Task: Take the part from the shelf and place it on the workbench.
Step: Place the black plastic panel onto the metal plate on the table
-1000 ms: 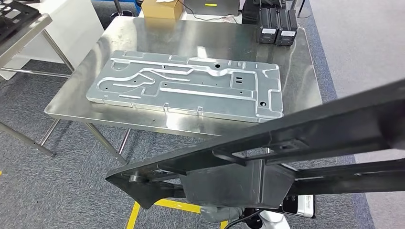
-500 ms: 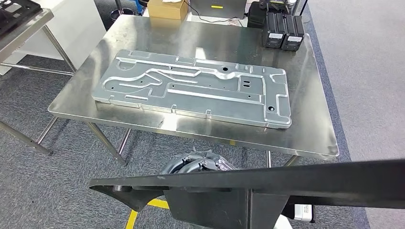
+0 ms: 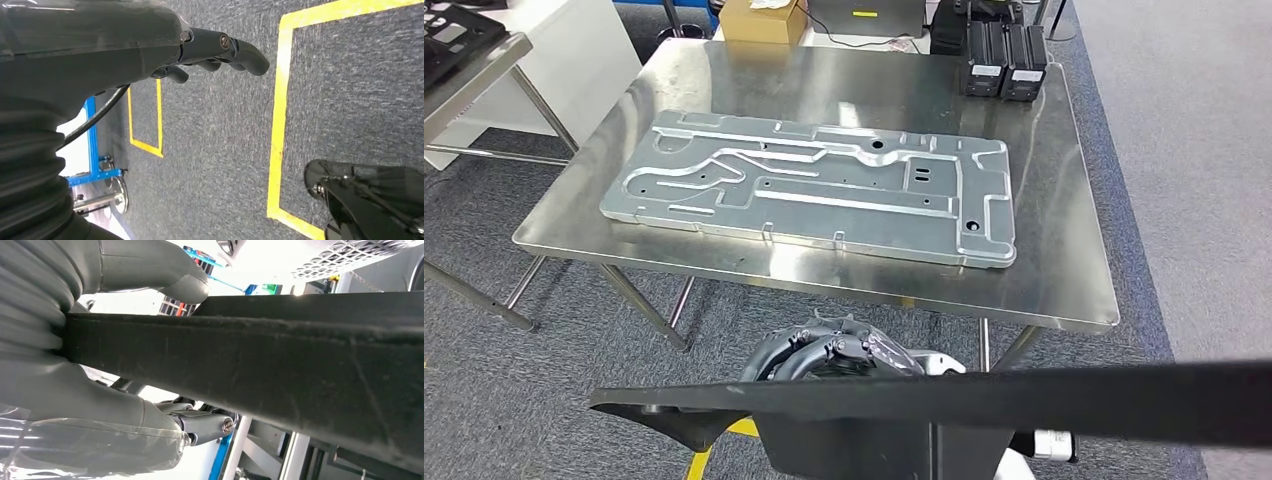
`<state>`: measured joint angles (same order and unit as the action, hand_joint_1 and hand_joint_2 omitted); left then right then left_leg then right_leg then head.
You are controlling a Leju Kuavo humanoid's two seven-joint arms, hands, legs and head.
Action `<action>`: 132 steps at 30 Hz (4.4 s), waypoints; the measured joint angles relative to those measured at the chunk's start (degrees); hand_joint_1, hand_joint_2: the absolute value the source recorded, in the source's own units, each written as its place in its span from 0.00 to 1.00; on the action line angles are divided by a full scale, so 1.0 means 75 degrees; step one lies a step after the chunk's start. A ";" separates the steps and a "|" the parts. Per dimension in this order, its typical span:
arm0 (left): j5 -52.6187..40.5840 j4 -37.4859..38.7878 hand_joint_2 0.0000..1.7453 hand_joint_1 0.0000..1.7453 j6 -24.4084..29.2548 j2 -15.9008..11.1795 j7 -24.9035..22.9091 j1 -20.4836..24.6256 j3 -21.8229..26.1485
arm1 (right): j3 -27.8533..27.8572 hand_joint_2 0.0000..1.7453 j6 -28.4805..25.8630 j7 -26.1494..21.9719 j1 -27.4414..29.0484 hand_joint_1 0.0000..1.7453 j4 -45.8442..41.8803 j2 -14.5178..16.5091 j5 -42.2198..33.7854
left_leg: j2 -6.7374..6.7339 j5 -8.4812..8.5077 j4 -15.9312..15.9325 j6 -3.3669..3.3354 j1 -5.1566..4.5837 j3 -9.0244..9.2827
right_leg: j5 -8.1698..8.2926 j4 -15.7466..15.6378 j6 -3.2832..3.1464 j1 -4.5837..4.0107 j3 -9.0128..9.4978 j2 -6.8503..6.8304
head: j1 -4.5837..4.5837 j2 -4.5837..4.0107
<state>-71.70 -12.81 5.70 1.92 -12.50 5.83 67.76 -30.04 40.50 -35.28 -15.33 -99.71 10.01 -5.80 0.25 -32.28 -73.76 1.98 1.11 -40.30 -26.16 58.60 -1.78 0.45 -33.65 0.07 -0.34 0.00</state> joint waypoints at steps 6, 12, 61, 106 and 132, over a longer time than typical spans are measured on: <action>0.0028 0.0000 1.00 0.00 0.0001 0.0003 0.0036 0.0018 0.0062 | -0.0079 1.00 0.0001 0.0003 -0.0024 1.00 0.0012 0.0001 -0.0017 | 0.0006 0.0849 0.2056 -0.0202 -0.0087 0.0955 | -0.0041 0.0033 0.0129 -0.0059 0.0019 0.0011 | -0.0005 0.0000; 0.0066 0.0000 1.00 0.00 0.0004 0.0033 0.0037 0.0012 0.0079 | -0.0138 1.00 0.0000 0.0015 -0.0084 1.00 0.0017 -0.0001 -0.0047 | -0.0014 0.0939 0.2182 -0.0398 -0.0022 0.0996 | -0.0795 0.1293 0.0333 -0.0021 -0.0550 0.0007 | -0.0033 0.0000; 0.0119 0.0009 1.00 0.00 -0.0001 0.0084 0.0197 0.0000 0.0187 | -0.0183 1.00 -0.0211 0.0047 0.0026 1.00 0.0171 -0.0044 -0.0102 | -0.0015 -0.0356 0.0076 0.0032 -0.0020 0.0493 | -0.0220 -0.0195 -0.0022 0.0010 0.0496 0.0015 | 0.0091 0.0001; 0.0475 0.0023 1.00 0.00 -0.0216 0.0316 0.0659 -0.0005 0.0315 | 0.2845 1.00 -0.4086 0.2727 -0.1918 1.00 0.1612 -0.1320 0.3470 | -0.0007 0.0914 0.2038 -0.0416 -0.0016 0.0884 | -0.1099 0.2102 0.0424 0.0029 -0.0856 -0.0009 | 0.0117 0.0000; 0.0442 0.0024 1.00 0.00 -0.0447 0.0498 0.0929 -0.0026 0.0314 | 0.1284 1.00 -0.5218 0.4273 -0.6710 1.00 0.8132 -0.3345 0.7047 | 0.0007 0.1186 0.2104 -0.0456 -0.0094 0.0621 | -0.0172 0.0257 0.0330 -0.0019 -0.0155 0.0003 | 0.0133 0.0001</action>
<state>-68.39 -12.63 2.35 5.65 -5.53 5.64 70.11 -20.41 1.37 -3.24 -65.65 -38.72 -15.08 47.05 0.30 -23.39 -57.98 -1.44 0.41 -35.65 -27.46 60.53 0.69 0.30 -34.81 0.09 0.66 0.01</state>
